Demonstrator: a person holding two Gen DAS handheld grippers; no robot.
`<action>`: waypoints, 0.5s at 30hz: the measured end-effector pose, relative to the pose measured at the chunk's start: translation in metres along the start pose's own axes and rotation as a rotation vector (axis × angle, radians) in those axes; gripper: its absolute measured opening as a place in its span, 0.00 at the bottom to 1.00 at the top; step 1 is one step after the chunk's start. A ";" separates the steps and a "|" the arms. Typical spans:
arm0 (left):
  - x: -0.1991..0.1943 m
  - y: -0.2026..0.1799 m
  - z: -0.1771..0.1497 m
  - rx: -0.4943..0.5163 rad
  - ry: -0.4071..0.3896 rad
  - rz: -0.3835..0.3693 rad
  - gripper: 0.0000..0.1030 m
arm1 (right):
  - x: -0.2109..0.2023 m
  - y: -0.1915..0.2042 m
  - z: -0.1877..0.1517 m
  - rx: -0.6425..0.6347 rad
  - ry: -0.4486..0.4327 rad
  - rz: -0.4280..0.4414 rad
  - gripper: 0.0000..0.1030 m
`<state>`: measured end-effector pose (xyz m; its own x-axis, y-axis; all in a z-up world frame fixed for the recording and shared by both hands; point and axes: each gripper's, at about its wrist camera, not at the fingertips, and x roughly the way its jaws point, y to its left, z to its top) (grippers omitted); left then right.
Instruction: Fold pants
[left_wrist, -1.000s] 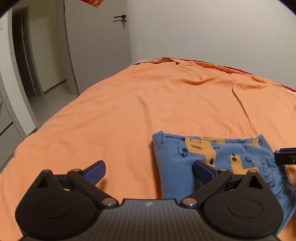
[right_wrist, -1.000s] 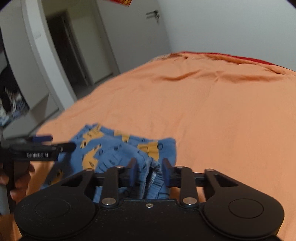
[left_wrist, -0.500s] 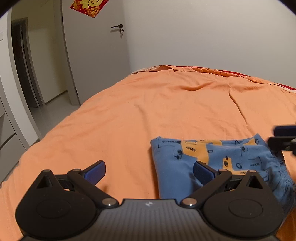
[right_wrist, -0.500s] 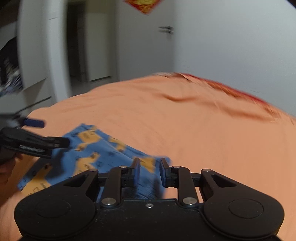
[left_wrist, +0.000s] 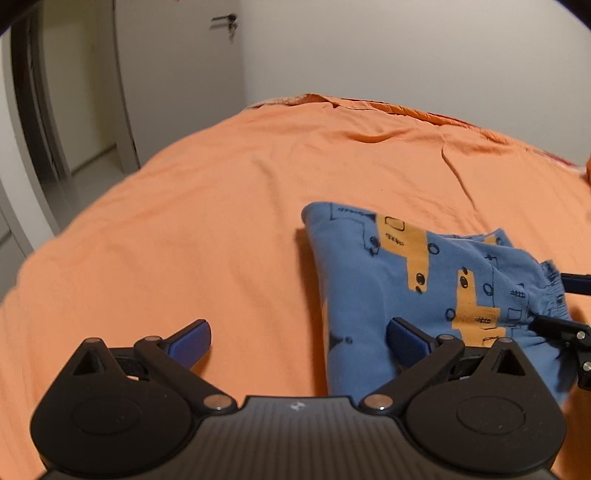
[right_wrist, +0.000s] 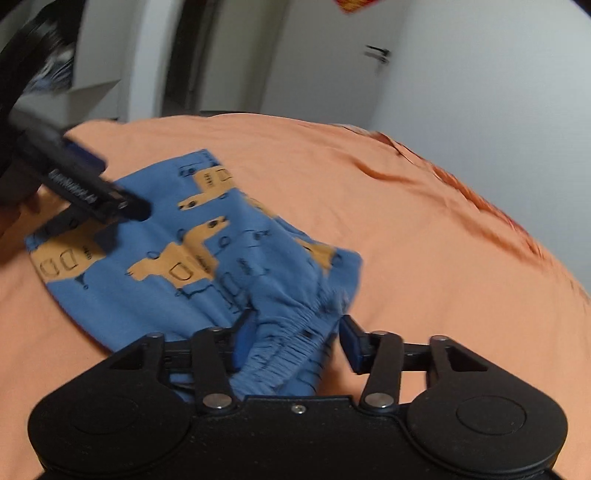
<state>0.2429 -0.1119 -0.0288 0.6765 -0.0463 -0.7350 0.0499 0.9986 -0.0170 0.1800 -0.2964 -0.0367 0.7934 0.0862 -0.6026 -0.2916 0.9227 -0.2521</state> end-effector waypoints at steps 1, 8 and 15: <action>-0.004 0.003 0.000 -0.013 0.001 0.008 1.00 | -0.004 -0.001 0.002 0.004 -0.003 -0.002 0.52; -0.004 0.010 0.002 -0.036 0.002 0.017 1.00 | -0.009 -0.009 0.033 0.042 -0.089 0.001 0.51; -0.012 0.018 0.001 -0.067 -0.013 0.018 1.00 | 0.014 -0.019 0.022 0.070 -0.021 -0.016 0.57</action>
<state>0.2367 -0.0933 -0.0196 0.6864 -0.0280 -0.7267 -0.0117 0.9987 -0.0495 0.2085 -0.3044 -0.0240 0.8089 0.0780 -0.5828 -0.2411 0.9480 -0.2077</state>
